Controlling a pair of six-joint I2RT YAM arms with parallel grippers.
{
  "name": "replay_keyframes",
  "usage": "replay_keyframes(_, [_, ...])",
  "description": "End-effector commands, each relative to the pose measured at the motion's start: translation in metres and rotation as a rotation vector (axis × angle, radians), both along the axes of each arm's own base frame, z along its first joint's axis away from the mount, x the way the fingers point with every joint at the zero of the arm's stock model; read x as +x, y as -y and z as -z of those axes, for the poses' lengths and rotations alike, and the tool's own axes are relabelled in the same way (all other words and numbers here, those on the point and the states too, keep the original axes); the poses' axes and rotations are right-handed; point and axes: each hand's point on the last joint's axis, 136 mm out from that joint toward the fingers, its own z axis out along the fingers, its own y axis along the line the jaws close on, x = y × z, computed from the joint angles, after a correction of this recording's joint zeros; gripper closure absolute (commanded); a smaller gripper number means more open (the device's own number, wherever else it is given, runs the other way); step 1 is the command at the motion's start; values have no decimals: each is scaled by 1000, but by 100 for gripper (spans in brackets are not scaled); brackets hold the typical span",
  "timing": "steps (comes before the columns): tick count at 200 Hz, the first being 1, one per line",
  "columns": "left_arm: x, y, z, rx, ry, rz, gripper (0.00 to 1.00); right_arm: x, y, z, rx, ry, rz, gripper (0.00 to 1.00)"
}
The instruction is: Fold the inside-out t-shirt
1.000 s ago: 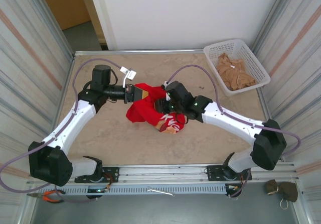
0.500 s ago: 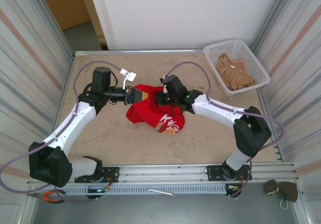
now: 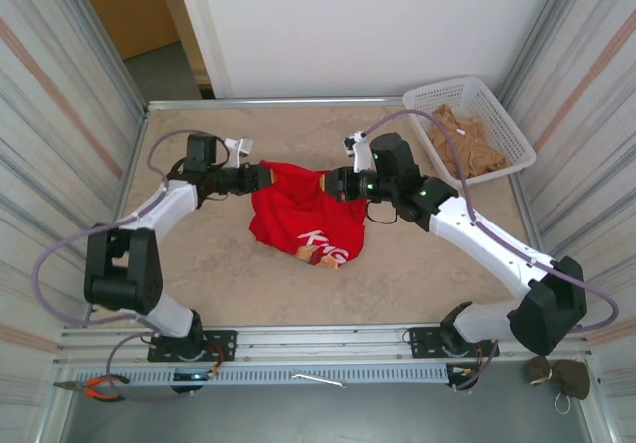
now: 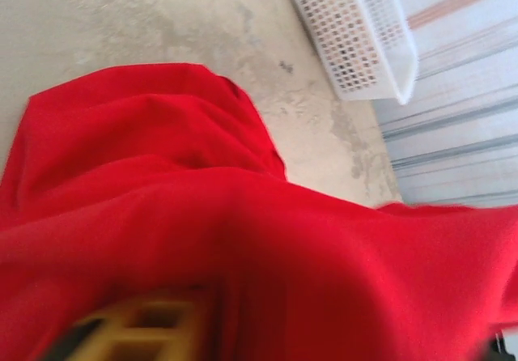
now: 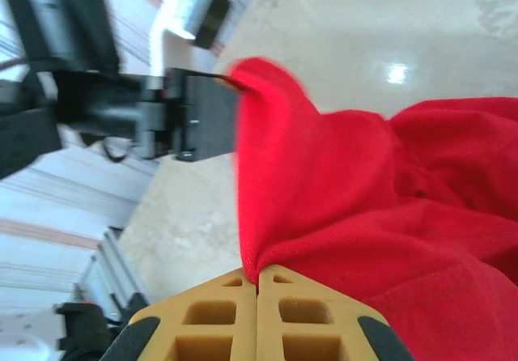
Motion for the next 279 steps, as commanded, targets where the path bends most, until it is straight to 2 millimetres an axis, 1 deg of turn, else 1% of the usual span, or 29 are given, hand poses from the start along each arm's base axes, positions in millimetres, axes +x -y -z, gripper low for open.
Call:
replay_keyframes(1, [22,-7,-12,26,47,-35,48,-3,-5,-2,76,-53,-49,100])
replay_keyframes(9, [22,-10,-14,28,48,-47,43,0,-4,-3,78,-56,-41,100])
replay_keyframes(20, [17,-14,-20,36,62,-71,38,4,-2,0,77,-69,-29,100])
replay_keyframes(31, [8,-18,-26,37,53,-105,36,6,0,3,74,-81,-17,100])
replay_keyframes(42, [-6,-17,-34,10,30,-137,34,7,1,5,71,-87,-9,100])
replay_keyframes(54, [-25,-8,-37,2,0,-158,30,7,1,6,69,-93,-2,100])
replay_keyframes(65, [-43,4,-37,25,-26,-153,29,8,2,9,64,-98,7,100])
replay_keyframes(75, [-53,13,-35,63,-34,-161,27,8,3,10,62,-101,13,100])
replay_keyframes(88, [-61,25,-25,107,-66,-163,27,9,3,11,64,-103,21,100])
replay_keyframes(109, [-64,35,-3,201,-103,-170,27,10,3,12,62,-107,25,100])
replay_keyframes(125, [-65,42,13,231,-125,-154,28,11,4,13,58,-106,36,100])
replay_keyframes(145, [-65,53,22,252,-72,-103,27,11,5,12,56,-105,42,100])
replay_keyframes(162, [-66,60,20,298,26,-53,27,11,6,13,52,-105,47,100])
replay_keyframes(175, [-67,66,14,317,98,-13,27,11,6,13,52,-106,45,100])
replay_keyframes(199, [-72,77,-3,361,235,58,27,11,5,16,51,-111,42,100])
replay_keyframes(218, [-73,84,-11,404,308,94,28,10,5,17,52,-112,40,100])
replay_keyframes(254, [-62,88,-10,457,326,100,36,9,4,17,56,-113,36,100])
replay_keyframes(272, [-58,92,-10,459,335,113,43,8,3,18,56,-114,32,100])
replay_keyframes(279, [-57,95,-9,460,335,121,47,8,3,18,56,-114,33,100])
